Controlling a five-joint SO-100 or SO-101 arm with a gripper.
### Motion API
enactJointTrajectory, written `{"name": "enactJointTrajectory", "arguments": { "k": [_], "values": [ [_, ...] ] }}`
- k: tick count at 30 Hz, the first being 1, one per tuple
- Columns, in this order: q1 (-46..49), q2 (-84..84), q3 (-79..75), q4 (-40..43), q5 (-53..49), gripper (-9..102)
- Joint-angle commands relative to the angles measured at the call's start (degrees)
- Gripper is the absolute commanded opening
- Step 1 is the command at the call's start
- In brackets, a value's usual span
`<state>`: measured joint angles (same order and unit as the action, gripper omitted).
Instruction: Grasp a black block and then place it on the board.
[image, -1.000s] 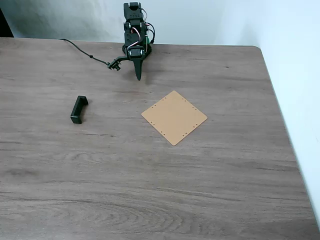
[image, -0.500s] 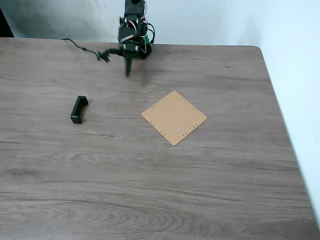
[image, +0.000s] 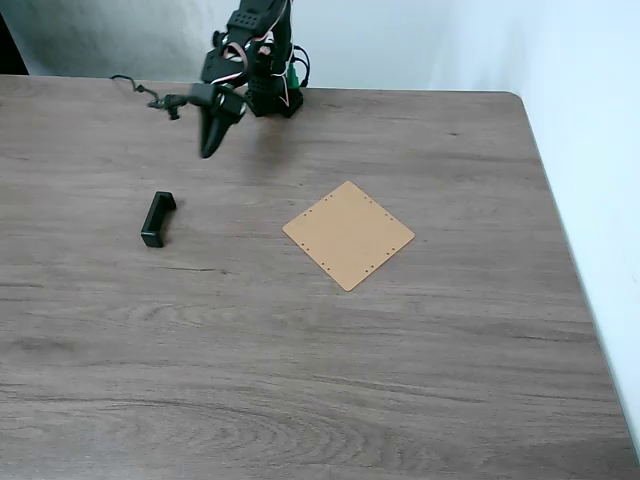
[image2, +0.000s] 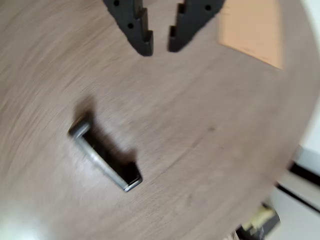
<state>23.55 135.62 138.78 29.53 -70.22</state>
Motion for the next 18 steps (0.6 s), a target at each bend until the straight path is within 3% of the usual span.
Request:
{"name": "enactJointTrajectory", "arguments": {
  "k": [1,10,18],
  "values": [
    [1.6,-4.3,-8.3,0.2,-9.8,11],
    [6.7,-15.1,-19.4,2.4,-27.5,23],
    [11.2,-22.7,-26.2,5.9,-44.6,26]
  ]
}}
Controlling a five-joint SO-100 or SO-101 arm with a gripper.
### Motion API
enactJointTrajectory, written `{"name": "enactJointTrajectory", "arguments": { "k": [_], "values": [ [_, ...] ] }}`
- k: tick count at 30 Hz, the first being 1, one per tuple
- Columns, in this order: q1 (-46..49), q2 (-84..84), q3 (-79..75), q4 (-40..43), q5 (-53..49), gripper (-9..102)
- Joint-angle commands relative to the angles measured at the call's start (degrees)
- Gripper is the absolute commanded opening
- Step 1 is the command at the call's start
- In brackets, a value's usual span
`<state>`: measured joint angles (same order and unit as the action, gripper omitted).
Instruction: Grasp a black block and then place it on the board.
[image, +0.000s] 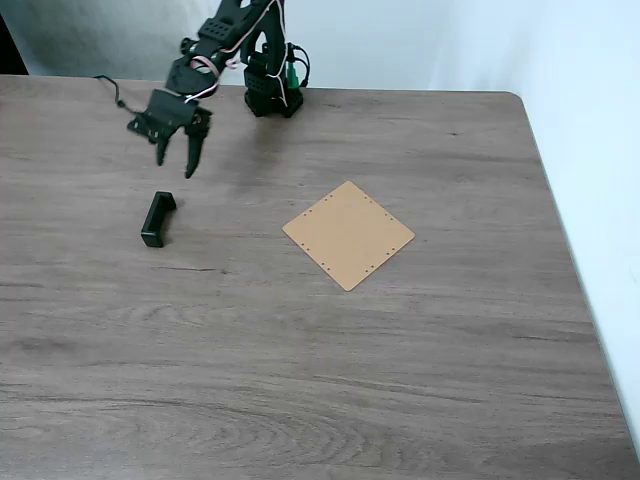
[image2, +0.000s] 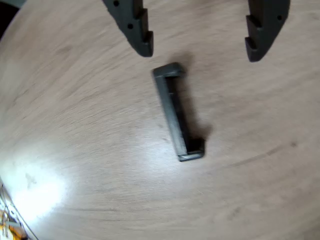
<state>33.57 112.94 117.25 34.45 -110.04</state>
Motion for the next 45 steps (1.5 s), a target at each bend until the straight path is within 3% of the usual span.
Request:
{"name": "enactJointTrajectory", "arguments": {
  "k": [1,21,45],
  "values": [
    [1.5,-1.1,-5.6,1.1,-6.2,26],
    [7.9,-20.0,-21.4,1.8,-20.7,31],
    [0.4,-25.1,-24.3,4.9,-13.7,31]
  ]
}}
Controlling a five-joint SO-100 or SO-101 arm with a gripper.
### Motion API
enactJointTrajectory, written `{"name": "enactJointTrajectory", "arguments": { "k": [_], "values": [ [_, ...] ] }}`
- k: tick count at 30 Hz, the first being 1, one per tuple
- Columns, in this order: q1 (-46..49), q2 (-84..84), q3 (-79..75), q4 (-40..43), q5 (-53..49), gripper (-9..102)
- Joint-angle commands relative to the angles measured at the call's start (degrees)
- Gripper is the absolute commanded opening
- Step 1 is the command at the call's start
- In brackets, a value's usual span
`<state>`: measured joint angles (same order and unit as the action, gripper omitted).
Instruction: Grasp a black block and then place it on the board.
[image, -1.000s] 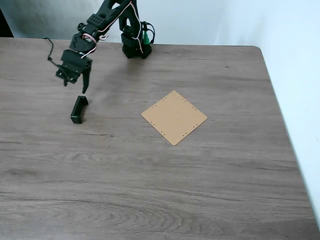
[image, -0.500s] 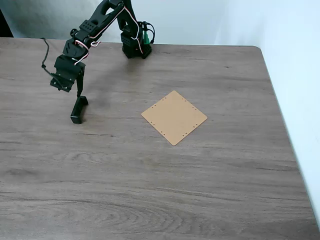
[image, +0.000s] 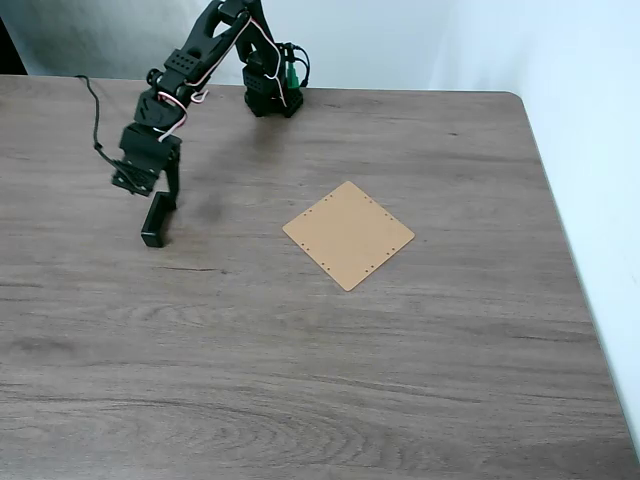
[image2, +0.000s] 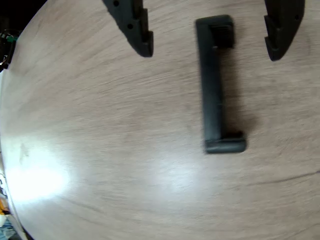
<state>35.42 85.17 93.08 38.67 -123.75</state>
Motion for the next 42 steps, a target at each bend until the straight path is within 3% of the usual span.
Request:
{"name": "enactJointTrajectory", "arguments": {
  "k": [1,42],
  "values": [
    [-1.8,2.8,0.1,0.8,0.0,31],
    [5.6,-7.6,-5.6,0.6,-6.5,28]
  ]
}}
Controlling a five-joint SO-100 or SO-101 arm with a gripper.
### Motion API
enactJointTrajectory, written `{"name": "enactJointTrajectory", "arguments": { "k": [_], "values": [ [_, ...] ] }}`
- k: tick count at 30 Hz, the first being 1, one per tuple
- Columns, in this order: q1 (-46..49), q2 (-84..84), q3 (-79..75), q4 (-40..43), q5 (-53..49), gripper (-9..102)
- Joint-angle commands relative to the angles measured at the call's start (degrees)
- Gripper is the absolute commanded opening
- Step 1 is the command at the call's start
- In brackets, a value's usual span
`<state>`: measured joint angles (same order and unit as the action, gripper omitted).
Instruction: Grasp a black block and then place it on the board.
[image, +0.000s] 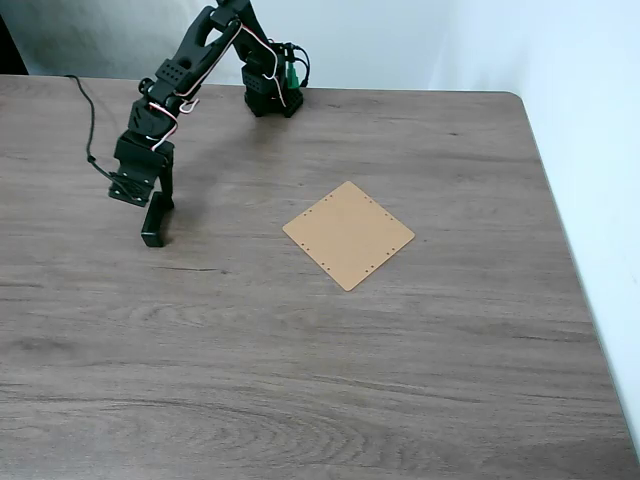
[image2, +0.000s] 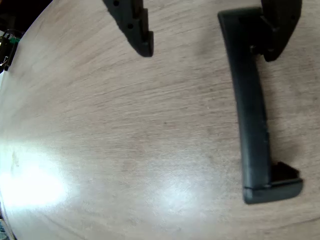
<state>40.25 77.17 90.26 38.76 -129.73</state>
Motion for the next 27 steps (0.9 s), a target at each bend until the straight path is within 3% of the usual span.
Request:
{"name": "enactJointTrajectory", "arguments": {
  "k": [1,5,10,21,27],
  "values": [
    [1.0,-0.2,-3.3,0.5,-0.4,27],
    [1.7,-3.2,-5.2,0.4,0.4,22],
    [1.9,-6.2,-7.8,0.7,5.6,0],
    [1.6,-6.0,-11.3,4.7,12.2,0],
    [-3.9,1.1,-12.0,13.3,26.3,0]
  ]
}}
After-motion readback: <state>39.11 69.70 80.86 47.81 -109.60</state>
